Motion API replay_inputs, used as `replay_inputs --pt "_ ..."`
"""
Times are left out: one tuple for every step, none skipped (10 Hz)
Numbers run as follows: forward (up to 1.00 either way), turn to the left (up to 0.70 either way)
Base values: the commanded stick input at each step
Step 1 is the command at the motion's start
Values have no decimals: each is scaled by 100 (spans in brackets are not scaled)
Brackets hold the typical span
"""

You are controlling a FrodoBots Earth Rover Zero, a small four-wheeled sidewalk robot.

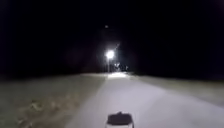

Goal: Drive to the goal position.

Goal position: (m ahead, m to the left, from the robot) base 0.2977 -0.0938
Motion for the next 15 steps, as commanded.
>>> replay_inputs --pt "0 0" --pt "0 0" --pt "0 0" --pt "0 0" --pt "0 0" --pt "100 0" --pt "100 0" --pt "100 0" --pt "100 0" --pt "100 0" --pt "100 0" --pt "100 0" --pt "100 0" --pt "100 0" --pt "100 0"
